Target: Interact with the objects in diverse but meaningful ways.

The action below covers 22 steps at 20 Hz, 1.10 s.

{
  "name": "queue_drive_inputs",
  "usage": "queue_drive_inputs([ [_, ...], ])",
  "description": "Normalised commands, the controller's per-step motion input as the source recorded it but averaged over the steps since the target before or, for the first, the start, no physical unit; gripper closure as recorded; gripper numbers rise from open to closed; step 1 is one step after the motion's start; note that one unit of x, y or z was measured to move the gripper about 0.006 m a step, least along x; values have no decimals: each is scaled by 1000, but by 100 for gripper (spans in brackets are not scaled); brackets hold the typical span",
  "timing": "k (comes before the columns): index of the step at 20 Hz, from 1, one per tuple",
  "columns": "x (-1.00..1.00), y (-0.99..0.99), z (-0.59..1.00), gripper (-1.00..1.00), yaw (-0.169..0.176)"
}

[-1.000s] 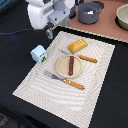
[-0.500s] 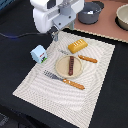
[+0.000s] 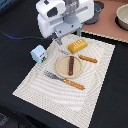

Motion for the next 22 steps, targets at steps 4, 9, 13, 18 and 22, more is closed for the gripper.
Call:
queue_drive_inputs([
  [4,39,-103,-167,-100,-27],
  [9,7,-137,-207,-100,-1],
  [13,148,-83,-191,-100,-28],
  [18,490,0,-53,-100,-89],
  [22,486,0,-61,-100,-82],
])
